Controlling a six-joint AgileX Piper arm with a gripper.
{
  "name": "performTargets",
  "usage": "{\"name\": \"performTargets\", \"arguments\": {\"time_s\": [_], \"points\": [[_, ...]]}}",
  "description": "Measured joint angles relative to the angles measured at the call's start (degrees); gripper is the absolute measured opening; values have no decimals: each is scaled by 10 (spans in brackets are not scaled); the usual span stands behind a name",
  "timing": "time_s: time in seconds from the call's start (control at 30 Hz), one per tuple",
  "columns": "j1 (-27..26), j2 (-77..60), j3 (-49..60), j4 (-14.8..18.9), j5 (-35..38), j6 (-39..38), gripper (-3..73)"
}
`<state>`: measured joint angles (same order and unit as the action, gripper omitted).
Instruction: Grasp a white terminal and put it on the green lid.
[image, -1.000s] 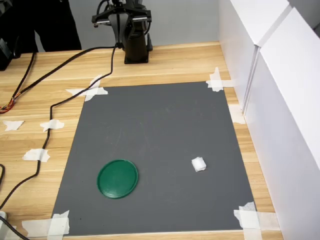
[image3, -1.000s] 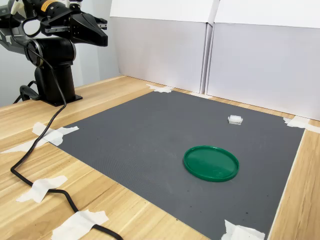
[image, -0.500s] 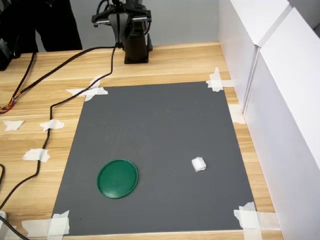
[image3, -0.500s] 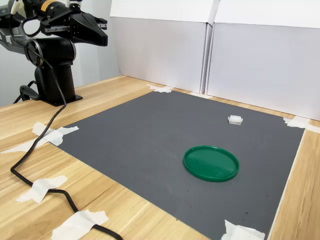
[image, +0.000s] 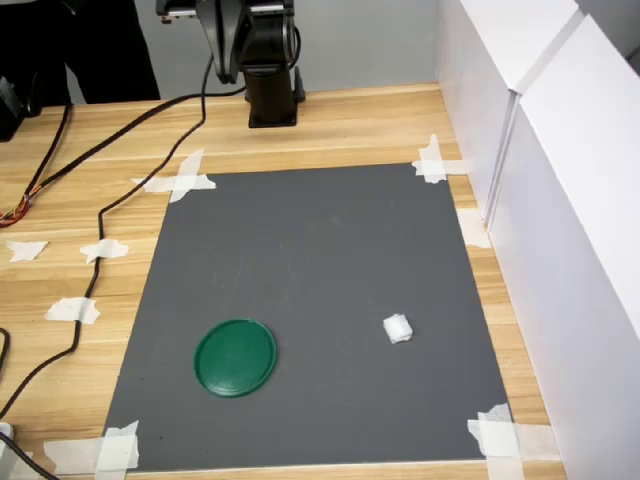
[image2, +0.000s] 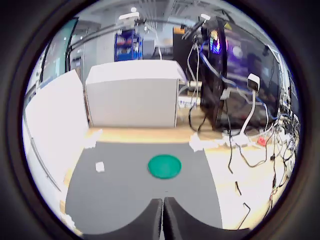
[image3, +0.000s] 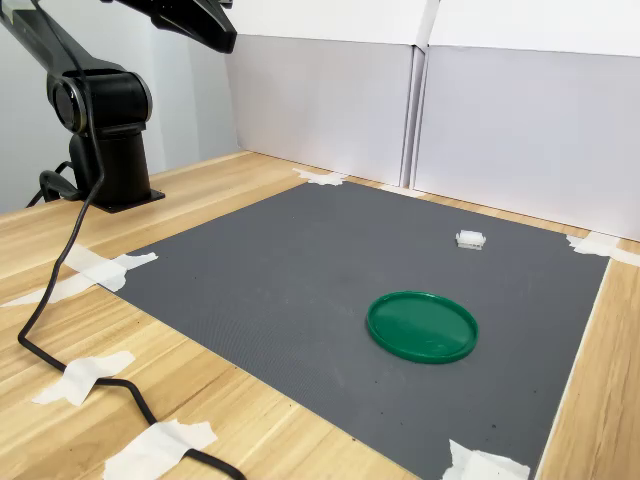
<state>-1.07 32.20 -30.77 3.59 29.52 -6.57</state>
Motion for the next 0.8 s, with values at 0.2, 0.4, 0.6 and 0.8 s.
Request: {"name": "performTargets", "arguments": {"time_s": [0.2,0.4,0.6,0.8], "points": [[0,129,-113,-3,124,-1,-16],[0,245,-190,-4,199,-53,-16],[0,345,-244,10,243,-72,31],[0,427,-317,22,280,-78,177]]}}
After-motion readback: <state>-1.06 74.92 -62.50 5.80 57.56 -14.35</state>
